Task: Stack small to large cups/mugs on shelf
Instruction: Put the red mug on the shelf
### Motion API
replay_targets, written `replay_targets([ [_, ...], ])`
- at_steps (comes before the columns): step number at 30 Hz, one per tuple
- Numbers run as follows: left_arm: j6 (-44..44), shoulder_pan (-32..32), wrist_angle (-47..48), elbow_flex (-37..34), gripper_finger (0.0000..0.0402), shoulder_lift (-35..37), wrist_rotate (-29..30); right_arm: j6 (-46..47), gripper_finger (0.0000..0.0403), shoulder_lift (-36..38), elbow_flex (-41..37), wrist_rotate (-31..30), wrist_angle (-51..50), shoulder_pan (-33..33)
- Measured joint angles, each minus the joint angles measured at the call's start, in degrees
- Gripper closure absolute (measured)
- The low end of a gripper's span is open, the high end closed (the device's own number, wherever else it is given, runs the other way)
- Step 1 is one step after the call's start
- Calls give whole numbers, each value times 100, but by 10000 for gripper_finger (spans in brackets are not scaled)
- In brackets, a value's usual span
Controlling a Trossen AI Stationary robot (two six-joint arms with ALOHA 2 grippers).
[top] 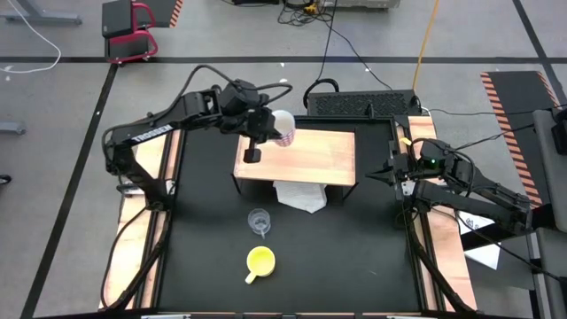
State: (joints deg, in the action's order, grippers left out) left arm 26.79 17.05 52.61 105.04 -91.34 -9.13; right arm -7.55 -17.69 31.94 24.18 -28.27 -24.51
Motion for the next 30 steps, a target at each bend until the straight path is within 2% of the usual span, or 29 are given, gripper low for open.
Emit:
replay_targets([
  [6,-48,101,-374,-858,396,781,17,-4,403,1,-1,0,0,0],
  [11,-261,167,-540,-1295,396,1264,20,-17,403,2,0,-2,17,-2],
  [24,-419,169,-350,-1340,396,1343,68,-39,403,1,0,-2,20,-1],
  [30,-479,169,211,-1340,396,1341,524,-39,403,0,0,-2,20,-1],
])
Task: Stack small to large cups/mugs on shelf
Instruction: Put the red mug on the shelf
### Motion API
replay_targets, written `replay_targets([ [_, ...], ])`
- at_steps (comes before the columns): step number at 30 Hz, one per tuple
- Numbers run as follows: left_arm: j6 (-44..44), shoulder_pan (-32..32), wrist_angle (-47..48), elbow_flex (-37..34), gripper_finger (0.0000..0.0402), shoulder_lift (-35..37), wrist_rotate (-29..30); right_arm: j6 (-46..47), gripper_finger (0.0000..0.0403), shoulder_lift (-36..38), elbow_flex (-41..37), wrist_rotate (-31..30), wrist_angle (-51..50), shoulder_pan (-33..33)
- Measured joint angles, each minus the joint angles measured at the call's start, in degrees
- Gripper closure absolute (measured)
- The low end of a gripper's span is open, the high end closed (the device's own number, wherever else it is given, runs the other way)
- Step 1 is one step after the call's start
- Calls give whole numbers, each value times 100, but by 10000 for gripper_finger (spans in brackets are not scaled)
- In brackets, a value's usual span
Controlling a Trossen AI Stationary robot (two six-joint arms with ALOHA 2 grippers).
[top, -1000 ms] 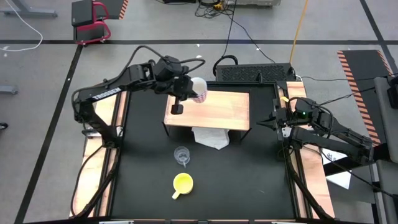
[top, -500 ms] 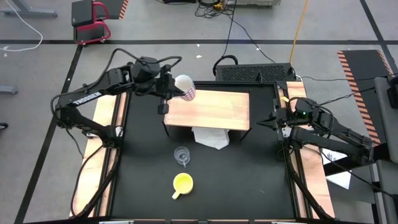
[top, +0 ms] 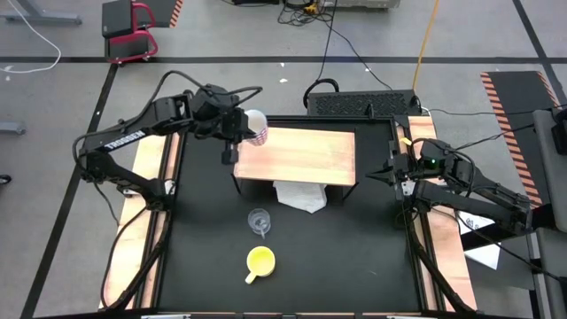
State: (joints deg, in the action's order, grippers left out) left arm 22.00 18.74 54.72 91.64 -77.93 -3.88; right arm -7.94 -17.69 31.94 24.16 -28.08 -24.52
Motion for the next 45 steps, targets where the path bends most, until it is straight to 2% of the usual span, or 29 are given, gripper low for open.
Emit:
replay_targets([
  [11,-1418,-150,-289,9,396,-79,403,-1,403,0,-1,0,2,1],
  [16,-1942,-311,-208,7,396,-235,942,0,403,1,0,0,4,1],
  [21,-2383,-491,-158,7,396,-450,1745,-2,403,0,-2,0,4,-1],
  [36,-3473,-588,-295,5,396,-664,2157,20,403,2,-1,-1,3,-1],
  [45,-3435,-686,-252,7,396,-662,2277,22,403,1,-1,0,3,1],
])
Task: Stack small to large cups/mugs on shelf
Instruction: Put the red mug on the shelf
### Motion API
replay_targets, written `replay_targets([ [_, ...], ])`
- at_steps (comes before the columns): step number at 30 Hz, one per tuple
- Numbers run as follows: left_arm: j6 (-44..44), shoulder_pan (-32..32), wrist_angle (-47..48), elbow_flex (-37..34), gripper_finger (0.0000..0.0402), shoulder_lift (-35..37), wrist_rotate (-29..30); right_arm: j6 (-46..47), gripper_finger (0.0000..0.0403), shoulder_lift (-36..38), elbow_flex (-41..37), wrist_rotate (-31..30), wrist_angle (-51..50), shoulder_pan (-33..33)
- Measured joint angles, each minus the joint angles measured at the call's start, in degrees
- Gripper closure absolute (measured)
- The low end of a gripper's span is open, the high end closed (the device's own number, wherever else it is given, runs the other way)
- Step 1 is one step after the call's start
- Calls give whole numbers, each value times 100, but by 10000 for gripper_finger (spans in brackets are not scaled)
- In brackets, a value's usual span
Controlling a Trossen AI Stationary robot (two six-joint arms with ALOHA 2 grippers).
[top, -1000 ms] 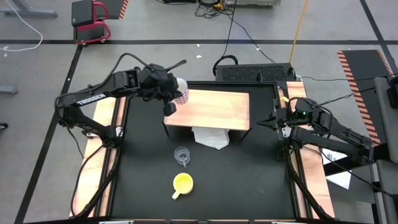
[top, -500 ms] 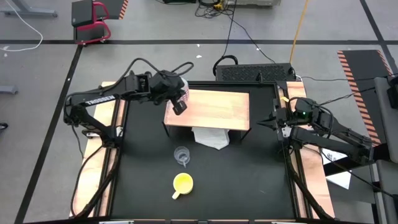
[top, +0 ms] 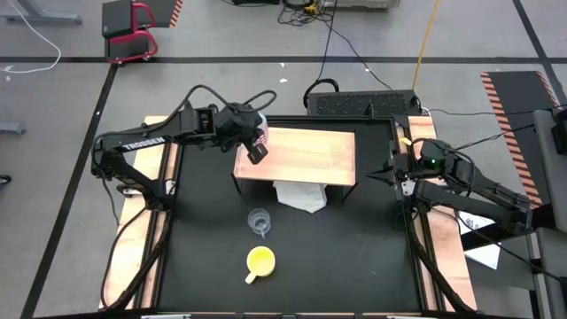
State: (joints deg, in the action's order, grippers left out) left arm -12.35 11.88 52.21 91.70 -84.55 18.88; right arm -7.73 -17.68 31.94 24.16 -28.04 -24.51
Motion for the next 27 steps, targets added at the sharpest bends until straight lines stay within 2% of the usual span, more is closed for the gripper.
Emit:
replay_targets([
  [7,-24,-4,2,0,396,0,64,2,403,1,1,0,-1,-2],
  [15,-710,-2,5,0,396,-55,221,64,403,-1,1,0,-1,0],
  [21,-1091,-44,-2,0,396,-154,-190,66,403,1,0,0,-1,-1],
  [27,-1067,-126,42,-2,396,-233,-241,66,403,1,0,0,-3,0],
])
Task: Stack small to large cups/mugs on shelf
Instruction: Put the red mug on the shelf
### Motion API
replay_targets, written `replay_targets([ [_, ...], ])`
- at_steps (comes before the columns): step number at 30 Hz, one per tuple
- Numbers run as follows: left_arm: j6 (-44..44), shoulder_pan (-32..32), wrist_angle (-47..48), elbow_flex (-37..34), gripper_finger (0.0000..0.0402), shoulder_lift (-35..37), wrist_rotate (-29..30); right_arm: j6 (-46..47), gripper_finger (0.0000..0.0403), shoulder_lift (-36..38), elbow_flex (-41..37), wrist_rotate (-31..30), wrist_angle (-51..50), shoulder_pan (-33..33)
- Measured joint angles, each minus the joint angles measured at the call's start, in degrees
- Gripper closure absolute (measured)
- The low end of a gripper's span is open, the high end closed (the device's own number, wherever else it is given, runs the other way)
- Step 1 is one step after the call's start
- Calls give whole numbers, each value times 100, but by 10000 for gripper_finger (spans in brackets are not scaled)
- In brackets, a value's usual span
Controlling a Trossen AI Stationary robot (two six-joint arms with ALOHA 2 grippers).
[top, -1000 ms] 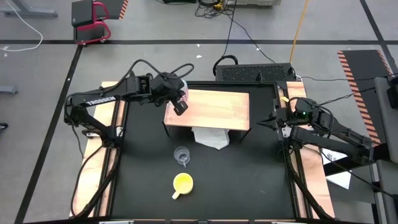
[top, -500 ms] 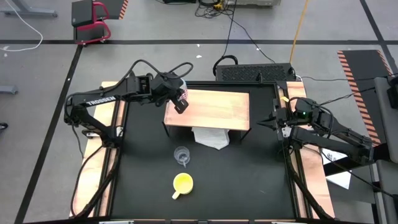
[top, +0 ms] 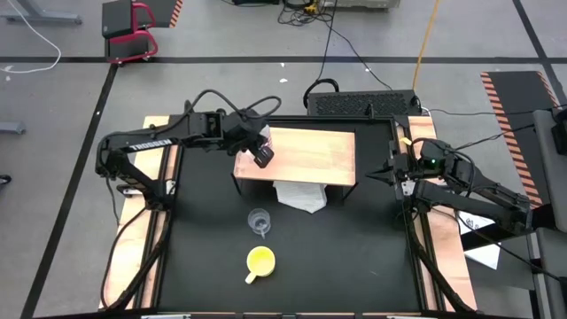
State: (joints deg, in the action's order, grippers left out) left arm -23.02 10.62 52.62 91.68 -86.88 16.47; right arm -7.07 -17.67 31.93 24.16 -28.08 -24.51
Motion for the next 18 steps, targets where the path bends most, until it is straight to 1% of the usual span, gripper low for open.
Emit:
replay_targets([
  [6,126,-127,50,0,396,-5,56,2,403,0,1,0,0,-2],
  [16,353,-629,115,0,396,-5,1166,2,403,-1,0,0,0,-2],
  [18,358,-711,115,0,396,-5,1283,2,403,-1,1,0,0,-2],
])
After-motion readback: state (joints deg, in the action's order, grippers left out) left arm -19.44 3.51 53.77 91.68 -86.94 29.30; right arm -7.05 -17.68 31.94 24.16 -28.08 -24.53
